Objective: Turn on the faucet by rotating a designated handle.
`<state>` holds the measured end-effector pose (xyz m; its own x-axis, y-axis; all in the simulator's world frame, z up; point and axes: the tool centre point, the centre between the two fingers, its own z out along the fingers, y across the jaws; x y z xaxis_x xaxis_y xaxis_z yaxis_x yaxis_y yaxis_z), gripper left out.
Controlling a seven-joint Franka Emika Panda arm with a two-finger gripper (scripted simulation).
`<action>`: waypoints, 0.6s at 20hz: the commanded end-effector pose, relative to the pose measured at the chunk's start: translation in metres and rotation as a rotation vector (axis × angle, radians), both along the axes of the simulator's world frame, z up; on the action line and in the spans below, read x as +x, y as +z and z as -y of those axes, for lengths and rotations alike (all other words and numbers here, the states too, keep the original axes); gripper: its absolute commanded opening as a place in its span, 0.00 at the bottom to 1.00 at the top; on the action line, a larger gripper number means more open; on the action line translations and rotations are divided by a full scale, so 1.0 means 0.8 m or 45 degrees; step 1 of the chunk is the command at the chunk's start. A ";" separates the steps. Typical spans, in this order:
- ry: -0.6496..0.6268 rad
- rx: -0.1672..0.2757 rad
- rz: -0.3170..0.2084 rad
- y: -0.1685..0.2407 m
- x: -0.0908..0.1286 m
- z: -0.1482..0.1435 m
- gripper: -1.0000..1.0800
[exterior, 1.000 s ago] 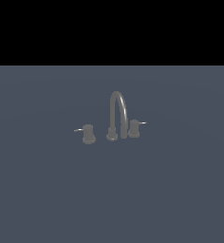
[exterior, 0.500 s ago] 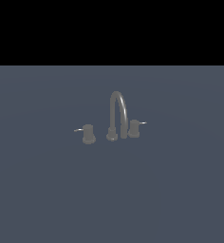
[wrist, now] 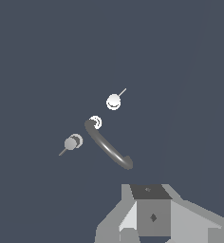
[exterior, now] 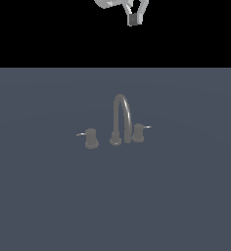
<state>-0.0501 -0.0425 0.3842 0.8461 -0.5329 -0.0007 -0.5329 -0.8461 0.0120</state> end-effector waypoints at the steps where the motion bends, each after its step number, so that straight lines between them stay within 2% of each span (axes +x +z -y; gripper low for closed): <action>1: -0.075 0.000 0.002 -0.022 0.023 0.006 0.00; 12: -0.397 0.002 0.007 -0.136 0.106 0.035 0.00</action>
<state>0.0263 -0.0672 0.2891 0.6688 -0.7434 0.0017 -0.7434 -0.6688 0.0083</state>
